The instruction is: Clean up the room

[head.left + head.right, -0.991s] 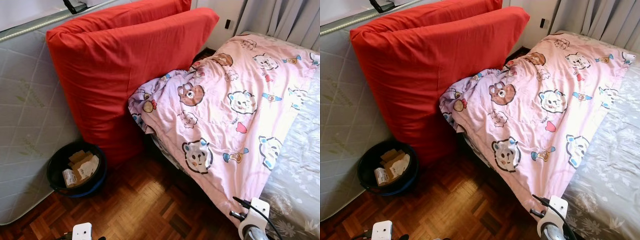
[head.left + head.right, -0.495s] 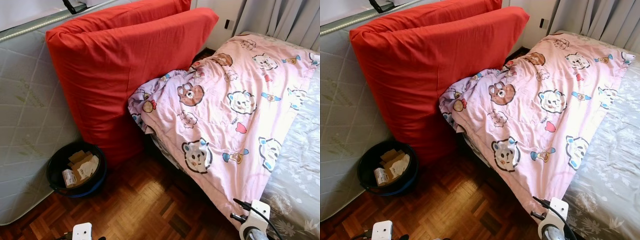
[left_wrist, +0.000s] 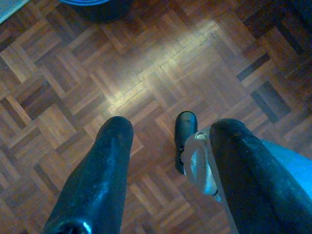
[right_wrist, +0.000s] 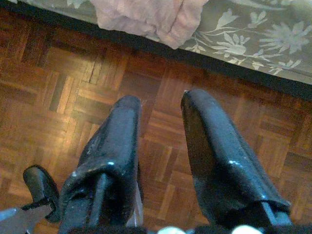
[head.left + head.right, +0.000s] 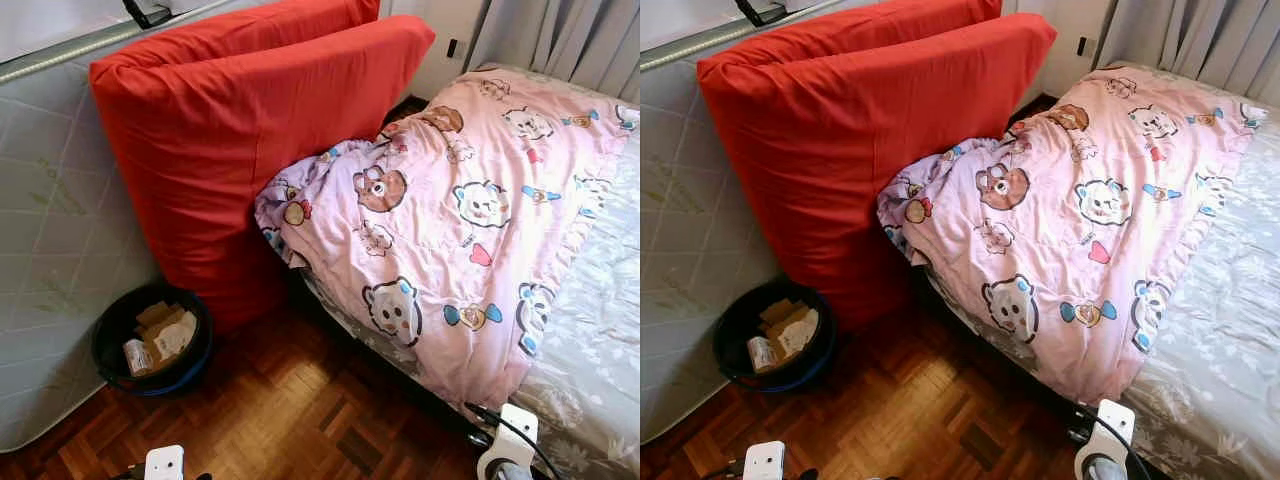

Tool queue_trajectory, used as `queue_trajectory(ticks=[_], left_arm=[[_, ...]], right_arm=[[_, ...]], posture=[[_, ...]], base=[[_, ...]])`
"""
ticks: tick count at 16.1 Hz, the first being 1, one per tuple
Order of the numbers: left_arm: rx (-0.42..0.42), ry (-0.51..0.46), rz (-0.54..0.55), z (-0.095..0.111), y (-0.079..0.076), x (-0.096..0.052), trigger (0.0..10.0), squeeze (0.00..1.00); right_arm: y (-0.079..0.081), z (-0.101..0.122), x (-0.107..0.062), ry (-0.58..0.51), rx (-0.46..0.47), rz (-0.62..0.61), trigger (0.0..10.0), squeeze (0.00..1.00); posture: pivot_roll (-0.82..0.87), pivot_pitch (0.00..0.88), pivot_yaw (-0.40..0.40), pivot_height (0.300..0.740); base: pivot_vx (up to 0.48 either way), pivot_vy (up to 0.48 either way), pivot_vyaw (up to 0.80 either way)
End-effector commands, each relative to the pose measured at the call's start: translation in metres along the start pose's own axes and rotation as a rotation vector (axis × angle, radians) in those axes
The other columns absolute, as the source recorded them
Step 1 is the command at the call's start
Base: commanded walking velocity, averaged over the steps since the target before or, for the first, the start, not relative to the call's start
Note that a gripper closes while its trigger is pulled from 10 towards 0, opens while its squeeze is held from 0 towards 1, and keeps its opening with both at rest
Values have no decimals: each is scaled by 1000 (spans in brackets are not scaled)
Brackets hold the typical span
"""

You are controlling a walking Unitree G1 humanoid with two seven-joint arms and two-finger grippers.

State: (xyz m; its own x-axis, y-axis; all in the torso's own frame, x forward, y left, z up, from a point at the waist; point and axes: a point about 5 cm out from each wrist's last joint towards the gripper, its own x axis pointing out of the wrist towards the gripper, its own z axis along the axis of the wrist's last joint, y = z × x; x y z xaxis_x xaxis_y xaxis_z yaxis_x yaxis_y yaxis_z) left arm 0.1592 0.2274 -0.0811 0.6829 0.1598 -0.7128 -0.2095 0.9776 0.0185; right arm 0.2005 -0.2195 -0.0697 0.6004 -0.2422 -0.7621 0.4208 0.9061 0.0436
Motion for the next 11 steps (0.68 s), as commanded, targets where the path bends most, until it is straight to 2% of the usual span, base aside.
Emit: queue_trajectory(ticks=[1,2,5,9,11], left_arm=[[14,43,6,-10,5,-3,10000,0],[13,45,6,-10,4,-3,10000,0],[10,55,11,-10,4,-3,10000,0],[8,70,15,-11,4,-3,10000,0],[5,75,15,-12,3,-3,10000,0]], right_arm=[[1,-10,-2,26,-14,20,10000,306],[4,-12,-2,23,-38,54,10000,0],[12,-19,-4,45,-131,120,10000,0],[12,-31,-7,77,-177,144,10000,0],[11,-41,-10,104,-287,173,10000,0]], posture=[[103,140,-4,740],[102,138,-5,740],[96,134,-10,740],[94,128,-17,740],[90,122,-21,740]], base=[[0,0,0],[0,0,0],[0,0,0],[0,0,0],[0,0,0]])
